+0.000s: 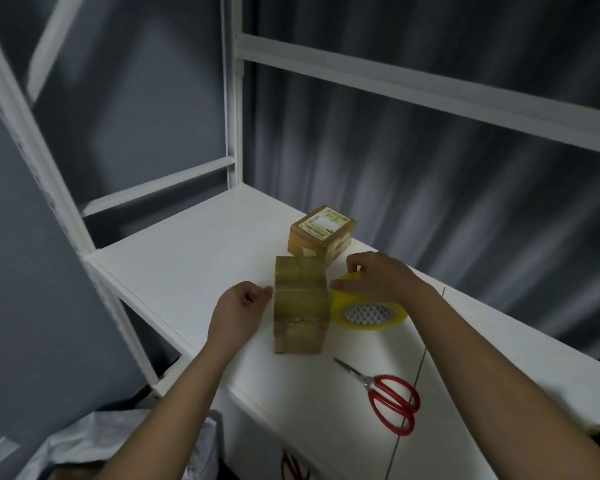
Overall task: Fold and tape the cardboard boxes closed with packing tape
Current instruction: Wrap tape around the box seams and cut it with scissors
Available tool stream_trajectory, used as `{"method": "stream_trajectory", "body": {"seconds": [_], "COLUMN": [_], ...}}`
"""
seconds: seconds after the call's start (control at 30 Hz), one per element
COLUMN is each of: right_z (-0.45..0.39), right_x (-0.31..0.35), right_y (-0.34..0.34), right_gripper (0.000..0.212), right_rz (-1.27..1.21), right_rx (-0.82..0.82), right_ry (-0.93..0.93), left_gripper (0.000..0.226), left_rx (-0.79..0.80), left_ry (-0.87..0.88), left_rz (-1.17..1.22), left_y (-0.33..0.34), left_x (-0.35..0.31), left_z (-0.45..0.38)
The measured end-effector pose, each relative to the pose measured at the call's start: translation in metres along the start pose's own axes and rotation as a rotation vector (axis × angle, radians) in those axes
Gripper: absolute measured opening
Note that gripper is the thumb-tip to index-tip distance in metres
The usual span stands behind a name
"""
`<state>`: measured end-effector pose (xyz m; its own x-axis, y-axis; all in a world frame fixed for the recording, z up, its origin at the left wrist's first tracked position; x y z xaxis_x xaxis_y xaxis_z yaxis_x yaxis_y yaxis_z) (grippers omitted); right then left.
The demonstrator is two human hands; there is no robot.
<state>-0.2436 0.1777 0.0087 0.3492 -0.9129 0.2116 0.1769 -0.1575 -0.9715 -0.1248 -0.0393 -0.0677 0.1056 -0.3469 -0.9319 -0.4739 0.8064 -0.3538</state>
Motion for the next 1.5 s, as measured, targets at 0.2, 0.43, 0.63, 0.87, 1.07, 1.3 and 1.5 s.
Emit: {"method": "stream_trajectory", "body": {"seconds": [0.2,0.43,0.63,0.87,1.07,1.3,1.5], "right_z": [-0.004,-0.001,-0.003,0.001,0.0,-0.001,0.001], "right_x": [-0.001,-0.006,-0.002,0.002,0.006,0.002,0.001], "right_y": [0.004,0.004,0.011,0.018,0.022,0.03,0.031], "right_gripper": [0.055,0.047,0.046,0.053,0.052,0.052,0.052], "right_rz": [0.08,0.13,0.228,0.258,0.229,0.187,0.172], "right_rx": [0.06,0.056,0.07,0.112,0.137,0.164,0.177], "right_ry": [0.037,0.023,0.008,0.011,-0.004,0.016,0.013], "left_gripper": [0.036,0.027,0.032,0.033,0.035,0.023,0.02], "left_rx": [-0.034,-0.02,-0.036,-0.033,-0.031,0.01,-0.053], "left_ry": [-0.044,-0.08,-0.092,-0.127,-0.156,-0.147,-0.017], "left_rz": [0.125,0.195,0.159,0.175,0.171,0.192,0.136], "left_y": [-0.007,-0.005,-0.003,-0.002,-0.004,0.007,0.001], "left_x": [0.009,0.012,0.02,0.026,0.032,0.037,0.034], "left_z": [-0.005,-0.006,-0.001,0.001,0.002,0.008,0.009]}}
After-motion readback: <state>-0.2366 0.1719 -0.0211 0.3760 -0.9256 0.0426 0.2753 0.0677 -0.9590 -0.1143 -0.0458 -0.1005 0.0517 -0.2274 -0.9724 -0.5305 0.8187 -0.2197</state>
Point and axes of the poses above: each hand's wrist, its own z-axis away from the middle knuckle, its own y-axis out of the palm, x = y × z, the point moved 7 cm from there along -z, towards the middle knuckle, and after that the axes turned 6 degrees about y, right-handed, at the moved point
